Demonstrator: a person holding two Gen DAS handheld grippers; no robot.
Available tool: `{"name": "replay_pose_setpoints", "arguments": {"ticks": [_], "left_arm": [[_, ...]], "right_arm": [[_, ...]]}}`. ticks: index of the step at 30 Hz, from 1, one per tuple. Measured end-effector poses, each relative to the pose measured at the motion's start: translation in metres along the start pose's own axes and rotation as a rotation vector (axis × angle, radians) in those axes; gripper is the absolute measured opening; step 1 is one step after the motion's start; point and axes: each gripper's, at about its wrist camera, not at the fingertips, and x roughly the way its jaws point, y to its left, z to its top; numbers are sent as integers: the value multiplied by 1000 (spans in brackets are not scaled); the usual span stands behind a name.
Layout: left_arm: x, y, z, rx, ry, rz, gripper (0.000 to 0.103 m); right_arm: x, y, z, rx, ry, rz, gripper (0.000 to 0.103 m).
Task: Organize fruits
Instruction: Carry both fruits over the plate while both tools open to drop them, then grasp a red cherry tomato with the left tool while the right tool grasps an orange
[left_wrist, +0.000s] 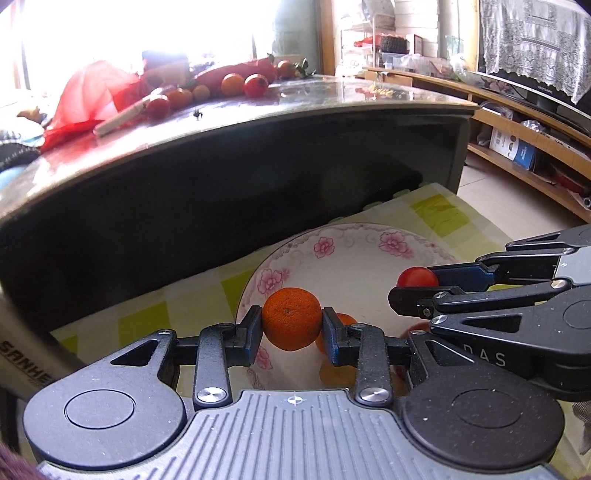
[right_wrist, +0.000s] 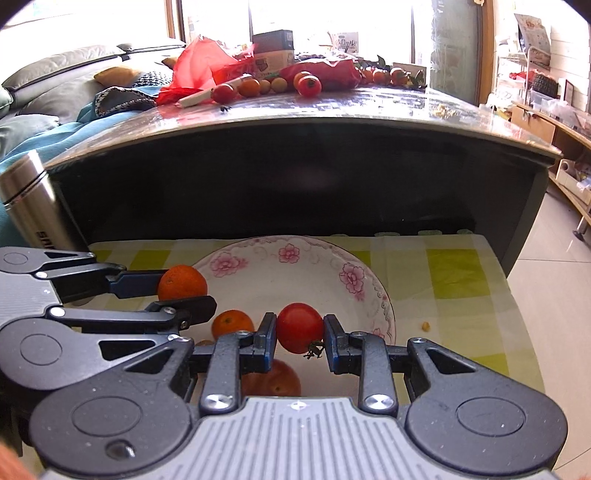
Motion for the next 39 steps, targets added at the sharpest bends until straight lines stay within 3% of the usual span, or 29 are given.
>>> {"name": "replay_pose_setpoints", "arguments": {"ticks": [11, 20, 34, 39], "left_arm": [[13, -1, 4, 14, -14, -7, 42], [12, -1, 6, 12, -18, 10, 50], [-24, 0, 10, 2, -59, 9, 54], [-46, 4, -3, -6, -61, 7, 57]], "right_arm": [[23, -14, 0, 58, 16, 14, 34], [24, -19, 4, 71, 10, 6, 34], [-19, -10, 13, 64, -59, -17, 36], [-42, -3, 9, 53, -66, -9, 36]]}}
